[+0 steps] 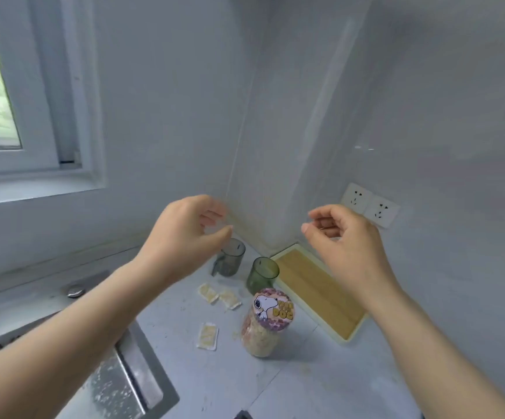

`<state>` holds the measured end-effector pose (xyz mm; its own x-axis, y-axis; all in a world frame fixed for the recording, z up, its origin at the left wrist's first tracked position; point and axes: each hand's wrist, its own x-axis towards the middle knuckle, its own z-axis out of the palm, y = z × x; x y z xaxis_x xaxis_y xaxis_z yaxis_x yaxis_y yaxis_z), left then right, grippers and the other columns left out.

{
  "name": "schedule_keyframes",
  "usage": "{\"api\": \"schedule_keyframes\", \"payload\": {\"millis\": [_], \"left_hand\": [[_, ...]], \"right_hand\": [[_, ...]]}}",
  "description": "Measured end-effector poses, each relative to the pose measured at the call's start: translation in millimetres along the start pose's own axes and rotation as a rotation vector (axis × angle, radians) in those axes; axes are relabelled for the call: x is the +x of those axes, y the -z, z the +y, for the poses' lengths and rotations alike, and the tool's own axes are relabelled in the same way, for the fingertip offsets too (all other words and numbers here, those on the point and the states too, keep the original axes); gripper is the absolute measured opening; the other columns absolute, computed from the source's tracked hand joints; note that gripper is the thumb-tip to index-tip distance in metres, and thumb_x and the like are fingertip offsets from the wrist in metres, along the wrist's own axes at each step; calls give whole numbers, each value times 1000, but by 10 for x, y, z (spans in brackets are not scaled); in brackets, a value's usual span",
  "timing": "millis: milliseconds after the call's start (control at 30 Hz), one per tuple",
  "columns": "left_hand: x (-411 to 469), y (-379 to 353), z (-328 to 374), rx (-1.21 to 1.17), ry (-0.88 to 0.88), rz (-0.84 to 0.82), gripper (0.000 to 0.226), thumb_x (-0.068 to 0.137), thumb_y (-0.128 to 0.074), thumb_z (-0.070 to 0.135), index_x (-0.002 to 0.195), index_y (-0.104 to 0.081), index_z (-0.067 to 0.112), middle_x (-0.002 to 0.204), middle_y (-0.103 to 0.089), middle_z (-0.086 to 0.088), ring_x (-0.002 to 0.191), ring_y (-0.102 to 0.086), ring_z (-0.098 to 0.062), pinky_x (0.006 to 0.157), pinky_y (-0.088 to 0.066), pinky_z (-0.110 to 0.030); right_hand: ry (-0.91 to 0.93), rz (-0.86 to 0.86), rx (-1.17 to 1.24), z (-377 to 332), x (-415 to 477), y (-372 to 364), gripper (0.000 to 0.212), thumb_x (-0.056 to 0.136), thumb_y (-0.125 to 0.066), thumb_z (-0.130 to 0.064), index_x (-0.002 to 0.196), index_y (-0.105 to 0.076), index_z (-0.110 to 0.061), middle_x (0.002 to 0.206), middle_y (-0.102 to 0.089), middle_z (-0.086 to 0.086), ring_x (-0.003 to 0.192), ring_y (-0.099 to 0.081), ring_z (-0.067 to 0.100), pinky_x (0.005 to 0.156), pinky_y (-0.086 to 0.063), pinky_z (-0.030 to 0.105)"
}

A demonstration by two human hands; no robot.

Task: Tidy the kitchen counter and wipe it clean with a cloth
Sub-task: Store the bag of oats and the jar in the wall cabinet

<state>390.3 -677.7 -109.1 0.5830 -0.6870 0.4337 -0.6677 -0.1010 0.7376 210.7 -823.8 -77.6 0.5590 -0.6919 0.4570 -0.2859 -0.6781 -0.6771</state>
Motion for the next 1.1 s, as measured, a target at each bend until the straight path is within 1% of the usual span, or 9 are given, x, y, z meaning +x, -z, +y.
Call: {"api": "schedule_keyframes", "payload": {"millis": [100, 167, 233, 500, 600, 667, 900, 1000, 1100], "left_hand": [[-314, 59, -363, 36, 80, -12, 23, 77, -71, 29, 96, -69, 16, 88, -68, 6, 83, -65, -8, 80, -54, -29], [-474, 104, -621, 50, 140, -23, 20, 79, -72, 24, 98, -69, 17, 91, -69, 6, 84, -65, -7, 80, -54, -31], [-635, 130, -843, 55, 195, -62, 21, 80, -72, 26, 99, -69, 19, 93, -69, 7, 84, -65, -6, 81, -55, -32], [-840, -34, -1282, 5, 275, -228, 24, 82, -69, 29, 104, -67, 19, 96, -68, 9, 87, -65, -5, 83, -55, -33], [-892, -264, -1303, -7, 294, -325, 28, 83, -68, 30, 110, -64, 20, 101, -66, 9, 90, -63, -5, 84, -55, -31], [-918, -442, -1278, -5, 309, -385, 32, 83, -68, 31, 113, -62, 21, 103, -64, 11, 91, -61, -4, 84, -54, -30], [-779, -1125, -1210, 15, 333, -482, 52, 79, -71, 37, 125, -52, 21, 117, -56, 7, 100, -56, -10, 87, -51, -33], [-655, -1491, -1153, 40, 317, -496, 71, 77, -73, 41, 137, -42, 21, 130, -48, 5, 114, -51, -14, 92, -46, -31], [-518, -1848, -1124, 64, 340, -510, 84, 74, -76, 39, 144, -33, 20, 141, -39, 2, 125, -46, -17, 99, -43, -35]], "right_hand": [[-72, -83, -12, 61, -261, -419, 12, 83, -69, -22, 94, -65, -22, 80, -66, -12, 73, -59, 1, 67, -47, 10], [-124, -143, -35, 117, -397, -701, 13, 83, -68, -24, 95, -65, -24, 81, -66, -12, 74, -59, 0, 68, -49, 13], [-188, -183, -44, 184, -558, -913, 14, 83, -68, -24, 97, -64, -23, 84, -66, -12, 76, -60, 0, 67, -47, 10], [-439, -187, -78, 596, -1101, -1157, 13, 84, -67, -21, 95, -62, -21, 90, -65, -10, 82, -60, 0, 67, -44, 9], [-497, -160, -122, 784, -1238, -1094, 17, 83, -70, -21, 96, -60, -23, 93, -64, -10, 87, -60, 6, 76, -48, 21], [-553, -134, -138, 924, -1304, -1004, 19, 83, -70, -21, 99, -59, -20, 94, -63, -8, 89, -61, 10, 79, -48, 24], [-665, -110, -125, 1430, -1319, -730, 23, 84, -70, -20, 104, -59, -17, 97, -62, -7, 93, -61, 12, 77, -44, 21], [-692, -126, -103, 1628, -1322, -681, 26, 84, -69, -22, 108, -58, -19, 103, -62, -5, 95, -60, 11, 78, -44, 22], [-706, -189, -84, 1801, -1264, -703, 42, 83, -70, -28, 120, -52, -21, 117, -57, -5, 104, -55, 11, 85, -44, 24]]}}
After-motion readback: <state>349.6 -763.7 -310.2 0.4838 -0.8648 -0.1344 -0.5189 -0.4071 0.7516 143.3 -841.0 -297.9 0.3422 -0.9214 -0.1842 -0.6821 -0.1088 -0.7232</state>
